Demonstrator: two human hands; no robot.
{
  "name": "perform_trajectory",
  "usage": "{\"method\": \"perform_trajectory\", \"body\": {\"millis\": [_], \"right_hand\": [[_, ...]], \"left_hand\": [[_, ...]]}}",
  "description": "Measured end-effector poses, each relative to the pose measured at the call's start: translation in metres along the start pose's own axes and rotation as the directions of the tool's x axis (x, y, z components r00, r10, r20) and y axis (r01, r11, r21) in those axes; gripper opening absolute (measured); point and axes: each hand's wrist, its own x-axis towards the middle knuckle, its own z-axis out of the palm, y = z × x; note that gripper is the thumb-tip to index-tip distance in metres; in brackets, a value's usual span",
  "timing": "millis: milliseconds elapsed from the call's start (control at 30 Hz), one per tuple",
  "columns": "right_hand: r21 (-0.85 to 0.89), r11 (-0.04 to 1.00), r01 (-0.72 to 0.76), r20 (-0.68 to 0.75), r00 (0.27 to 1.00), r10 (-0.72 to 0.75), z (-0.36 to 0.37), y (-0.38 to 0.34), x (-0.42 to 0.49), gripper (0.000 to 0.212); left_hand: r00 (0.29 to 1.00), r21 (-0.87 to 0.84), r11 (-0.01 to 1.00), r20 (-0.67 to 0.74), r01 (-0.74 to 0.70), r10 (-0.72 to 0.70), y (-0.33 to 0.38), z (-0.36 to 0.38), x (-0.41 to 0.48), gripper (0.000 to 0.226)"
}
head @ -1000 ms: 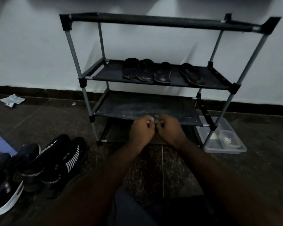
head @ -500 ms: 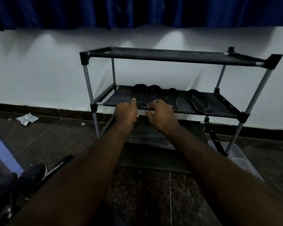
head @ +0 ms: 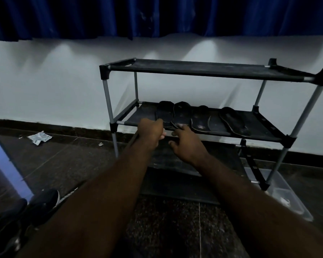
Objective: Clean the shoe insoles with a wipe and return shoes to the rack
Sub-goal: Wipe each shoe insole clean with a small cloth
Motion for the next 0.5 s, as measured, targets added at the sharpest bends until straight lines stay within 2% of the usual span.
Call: {"method": "perform_trajectory", "body": {"millis": [100,200,300,367,400,500], "right_hand": [[0.110,0.994,-0.004,-0.107,0.994,0.016,0.000,-0.005,-0.002,0.036],[0.409,0.910,-0.072,-0.190,0.968,0.162,-0.001,-0.017,-0.006,0.024],[0.748,0.624,-0.228,-0.019,0.931,0.363,-0.005,-0.029,-0.010,0.028],[0.848,0.452,-0.278,0.094,0.917,0.388,-0.007,-0.031,-0.019,0.026],[0.859,0.419,-0.294,0.127,0.915,0.383,-0.008,-0.031,-0.025,0.023],[0.832,0.436,-0.344,0.181,0.910,0.373,-0.010,-0.025,-0.047,0.012]], "left_hand": [[0.999,-0.250,0.967,0.004,0.043,-0.043,-0.003,-0.006,-0.016,0.021],[0.999,-0.416,0.908,0.012,0.050,-0.049,-0.008,-0.014,-0.043,0.019],[0.999,-0.463,0.885,0.007,0.047,-0.050,-0.016,-0.021,-0.074,0.015],[0.998,-0.482,0.874,0.034,0.056,-0.045,-0.022,-0.026,-0.095,0.010],[0.998,-0.488,0.870,0.052,0.062,-0.042,-0.027,-0.027,-0.104,0.011],[0.992,-0.486,0.868,0.115,0.102,-0.053,-0.043,-0.029,-0.127,0.021]]}}
